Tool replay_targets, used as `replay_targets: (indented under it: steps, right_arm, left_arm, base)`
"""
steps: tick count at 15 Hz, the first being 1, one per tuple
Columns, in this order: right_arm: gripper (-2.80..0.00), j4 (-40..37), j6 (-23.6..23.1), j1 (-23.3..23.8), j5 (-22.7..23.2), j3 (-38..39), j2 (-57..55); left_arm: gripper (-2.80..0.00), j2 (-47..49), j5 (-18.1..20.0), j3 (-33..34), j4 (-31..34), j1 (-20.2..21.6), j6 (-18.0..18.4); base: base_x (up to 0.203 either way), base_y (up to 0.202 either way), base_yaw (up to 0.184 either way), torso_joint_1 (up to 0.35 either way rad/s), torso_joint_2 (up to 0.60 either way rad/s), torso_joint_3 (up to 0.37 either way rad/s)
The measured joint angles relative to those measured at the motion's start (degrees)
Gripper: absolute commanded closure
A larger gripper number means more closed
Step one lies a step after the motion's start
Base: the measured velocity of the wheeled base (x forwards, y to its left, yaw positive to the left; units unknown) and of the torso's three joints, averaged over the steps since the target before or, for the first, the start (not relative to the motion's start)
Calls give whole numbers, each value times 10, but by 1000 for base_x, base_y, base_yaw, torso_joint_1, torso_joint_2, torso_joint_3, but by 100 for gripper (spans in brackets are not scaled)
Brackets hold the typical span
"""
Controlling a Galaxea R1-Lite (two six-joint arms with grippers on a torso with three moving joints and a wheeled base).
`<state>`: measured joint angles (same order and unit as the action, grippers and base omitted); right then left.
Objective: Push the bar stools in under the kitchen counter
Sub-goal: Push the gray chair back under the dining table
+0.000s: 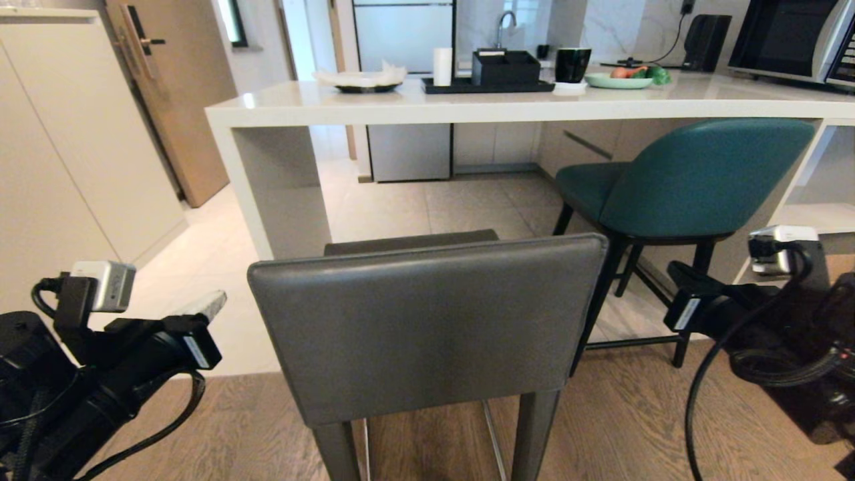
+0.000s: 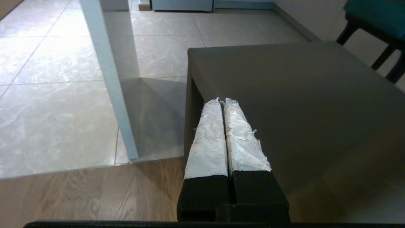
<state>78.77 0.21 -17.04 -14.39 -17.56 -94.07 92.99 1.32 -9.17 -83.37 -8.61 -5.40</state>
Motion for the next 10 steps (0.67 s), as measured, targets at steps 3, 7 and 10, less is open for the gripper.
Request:
replay_targets:
  steps: [3, 7, 10]
  right_arm:
    - [0, 80, 0, -31, -12, -3, -78]
    - [0, 81, 0, -43, -12, -12, -124]
    - [0, 81, -14, -56, -12, -46, -146]
  left_arm:
    - [0, 95, -8, 3, -36, -8, 0]
    - [0, 156, -11, -8, -38, -31, 0]
    - [0, 188, -16, -49, -38, -44, 0]
  base:
    - [0, 0, 0, 0, 0, 0]
    - [0, 0, 0, 0, 0, 0]
    - [0, 0, 0, 0, 0, 0]
